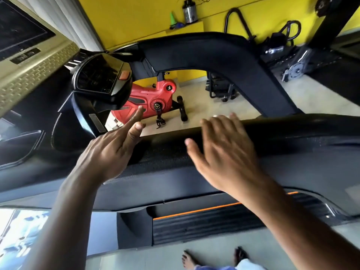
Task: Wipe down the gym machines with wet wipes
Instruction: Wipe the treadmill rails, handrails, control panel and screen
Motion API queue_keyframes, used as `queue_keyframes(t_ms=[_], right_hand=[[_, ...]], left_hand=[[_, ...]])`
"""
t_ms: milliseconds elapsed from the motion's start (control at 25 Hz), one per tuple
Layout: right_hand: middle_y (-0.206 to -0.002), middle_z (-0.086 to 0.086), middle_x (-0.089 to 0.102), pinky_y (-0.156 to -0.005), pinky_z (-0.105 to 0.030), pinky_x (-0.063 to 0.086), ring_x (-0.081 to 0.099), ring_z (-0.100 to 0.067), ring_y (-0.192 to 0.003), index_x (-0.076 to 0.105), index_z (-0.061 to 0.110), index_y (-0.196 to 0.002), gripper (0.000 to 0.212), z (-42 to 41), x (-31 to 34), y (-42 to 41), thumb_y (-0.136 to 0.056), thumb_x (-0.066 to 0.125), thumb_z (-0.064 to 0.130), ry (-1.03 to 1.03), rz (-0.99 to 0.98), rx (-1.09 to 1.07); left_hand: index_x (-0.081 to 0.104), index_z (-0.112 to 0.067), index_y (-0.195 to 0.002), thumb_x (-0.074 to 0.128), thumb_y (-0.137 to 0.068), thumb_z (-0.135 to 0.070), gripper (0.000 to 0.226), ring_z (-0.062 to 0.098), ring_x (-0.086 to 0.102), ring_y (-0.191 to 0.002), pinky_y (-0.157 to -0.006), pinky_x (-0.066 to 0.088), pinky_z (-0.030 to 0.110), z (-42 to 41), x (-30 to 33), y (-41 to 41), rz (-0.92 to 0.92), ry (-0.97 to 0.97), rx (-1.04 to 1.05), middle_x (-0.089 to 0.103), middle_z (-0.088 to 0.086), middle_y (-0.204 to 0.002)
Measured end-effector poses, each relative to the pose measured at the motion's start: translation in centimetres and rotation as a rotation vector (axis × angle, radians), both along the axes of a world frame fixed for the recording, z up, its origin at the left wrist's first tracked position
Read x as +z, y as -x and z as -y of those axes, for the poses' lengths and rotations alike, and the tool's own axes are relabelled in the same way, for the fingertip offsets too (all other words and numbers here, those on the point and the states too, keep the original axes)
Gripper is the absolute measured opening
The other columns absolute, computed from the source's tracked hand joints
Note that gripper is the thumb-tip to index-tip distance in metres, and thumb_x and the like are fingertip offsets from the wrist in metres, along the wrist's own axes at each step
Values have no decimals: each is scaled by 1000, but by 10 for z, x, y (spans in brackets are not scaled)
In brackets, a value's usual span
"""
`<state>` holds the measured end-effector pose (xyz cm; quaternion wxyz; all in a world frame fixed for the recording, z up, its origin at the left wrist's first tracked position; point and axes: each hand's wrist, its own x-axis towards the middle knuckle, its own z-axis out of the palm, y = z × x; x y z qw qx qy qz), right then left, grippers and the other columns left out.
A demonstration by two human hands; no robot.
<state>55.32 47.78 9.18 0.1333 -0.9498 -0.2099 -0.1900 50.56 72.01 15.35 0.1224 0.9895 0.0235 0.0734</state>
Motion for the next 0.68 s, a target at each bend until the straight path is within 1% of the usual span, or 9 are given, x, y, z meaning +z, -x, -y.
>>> queue_keyframes(t_ms=[40, 120, 240, 280, 360, 480, 520, 600, 680], right_hand=[[-142, -26, 55, -122, -53, 23, 47, -38, -137, 50, -4, -143, 76, -17, 2, 3, -102, 21, 54, 11, -6, 54], [-158, -29, 36, -124, -53, 17, 30, -39, -150, 33, -6, -154, 77, -45, -7, 28, -103, 25, 51, 14, 39, 203], [-169, -22, 8, -127, -53, 9, 2, -34, -158, 16, -2, -160, 77, -75, -30, 72, -102, 42, 42, -53, 106, 360], [-170, -20, 5, -127, -53, 8, -2, -32, -159, 16, -1, -161, 78, -88, -36, 82, -101, 47, 39, -76, 131, 394], [-171, -15, 2, -128, -49, 5, -3, -29, -159, 15, 2, -161, 77, -113, -46, 93, -99, 52, 30, -78, 176, 424], [-172, -6, 3, -128, -47, 2, 0, -21, -159, 14, 9, -163, 74, -125, -58, 99, -100, 51, 26, -84, 211, 344], [-172, -4, 3, -127, -48, 2, 1, -20, -159, 13, 10, -163, 73, -120, -64, 98, -102, 48, 29, -104, 208, 288], [-172, -5, -2, -126, -50, 1, 1, -22, -159, 7, 11, -163, 75, -95, -75, 89, -103, 44, 36, -130, 192, 136], [-171, -9, -7, -126, -54, 1, -2, -28, -159, 2, 9, -163, 79, -52, -89, 72, -103, 37, 46, -142, 171, -58]], left_hand=[[6, -69, -151, 0, -90, -83, 63, 18, 40, -148, -110, 44, 46, -2, -2, 0, 12, 16, 1, 48, -19, -155], [8, -67, -152, 5, -94, -83, 61, 17, 42, -147, -116, 40, 49, -9, -7, -3, 41, 100, -19, 52, -16, -152], [20, -54, -158, 22, -99, -78, 64, 10, 44, -146, -122, 35, 47, -30, -7, -8, 63, 365, -137, 53, -6, -154], [23, -50, -159, 30, -101, -72, 62, 8, 45, -145, -122, 35, 45, -40, -4, -8, 50, 372, -176, 52, -5, -154], [25, -44, -161, 43, -106, -46, 57, 2, 48, -140, -119, 40, 39, -54, 1, -7, 39, 243, -240, 55, -6, -151], [27, -37, -162, 46, -104, -3, 70, -1, 52, -135, -113, 45, 28, -61, -6, -8, 129, 147, -263, 56, -4, -149], [27, -35, -162, 44, -102, 1, 72, 5, 54, -135, -112, 44, 27, -61, -11, -7, 166, 127, -271, 56, -3, -149], [27, -35, -162, 38, -99, -8, 69, 20, 58, -135, -111, 48, 41, -63, -16, -9, 215, 117, -293, 57, 2, -150], [25, -39, -161, 33, -98, -16, 69, 25, 57, -136, -110, 48, 54, -61, -17, -9, 202, 155, -312, 57, 4, -150]])
